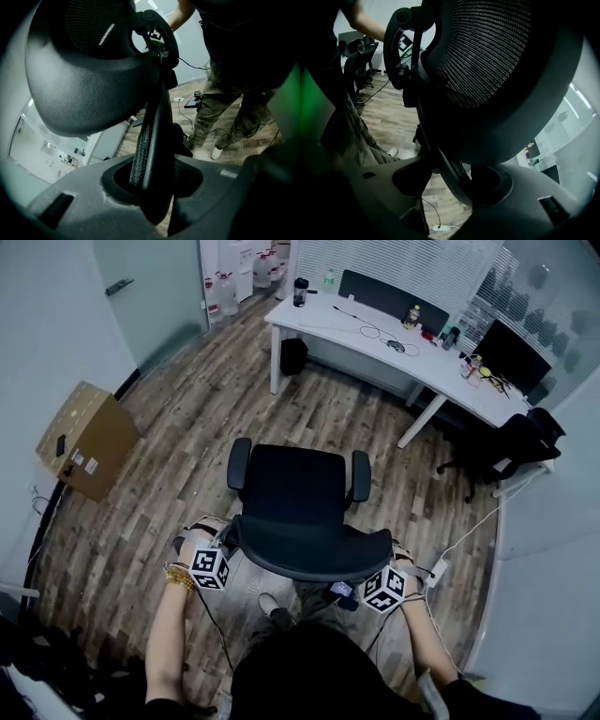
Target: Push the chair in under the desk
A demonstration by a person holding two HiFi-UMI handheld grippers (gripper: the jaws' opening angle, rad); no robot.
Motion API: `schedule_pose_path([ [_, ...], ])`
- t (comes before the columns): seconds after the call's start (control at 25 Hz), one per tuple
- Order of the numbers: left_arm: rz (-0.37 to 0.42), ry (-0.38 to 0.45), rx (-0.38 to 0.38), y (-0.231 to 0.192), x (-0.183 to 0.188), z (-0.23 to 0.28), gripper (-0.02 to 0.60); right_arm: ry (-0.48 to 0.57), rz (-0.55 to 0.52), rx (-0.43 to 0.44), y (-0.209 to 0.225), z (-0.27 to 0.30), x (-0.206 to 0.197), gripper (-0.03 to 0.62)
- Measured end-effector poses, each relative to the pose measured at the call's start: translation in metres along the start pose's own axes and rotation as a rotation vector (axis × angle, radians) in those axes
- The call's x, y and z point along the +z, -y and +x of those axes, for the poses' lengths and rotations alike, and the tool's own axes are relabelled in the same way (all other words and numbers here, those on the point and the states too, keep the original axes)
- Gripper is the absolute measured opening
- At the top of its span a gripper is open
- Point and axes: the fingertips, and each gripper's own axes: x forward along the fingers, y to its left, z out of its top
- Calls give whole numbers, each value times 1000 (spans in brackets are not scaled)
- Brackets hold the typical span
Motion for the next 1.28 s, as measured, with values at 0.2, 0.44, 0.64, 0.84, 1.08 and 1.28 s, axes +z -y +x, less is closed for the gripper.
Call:
schedule_pose_path([
  [0.2,20,15,-35,-11,17,20,137,-19,29,-26,11,-2,-21,261],
  [0.44,46,54,-24,-23,38,34,137,-26,48,-39,27,-3,-38,270],
  [0.64,44,57,-8,-25,53,39,138,-23,35,-5,34,-8,-51,261],
  [0.84,52,70,6,-28,67,44,137,-20,50,-32,44,-7,-61,275],
  [1.08,43,88,13,-30,62,44,143,-43,50,-17,44,2,-60,279],
  [1.28,48,86,8,-36,58,48,143,-64,59,-25,46,9,-62,282],
])
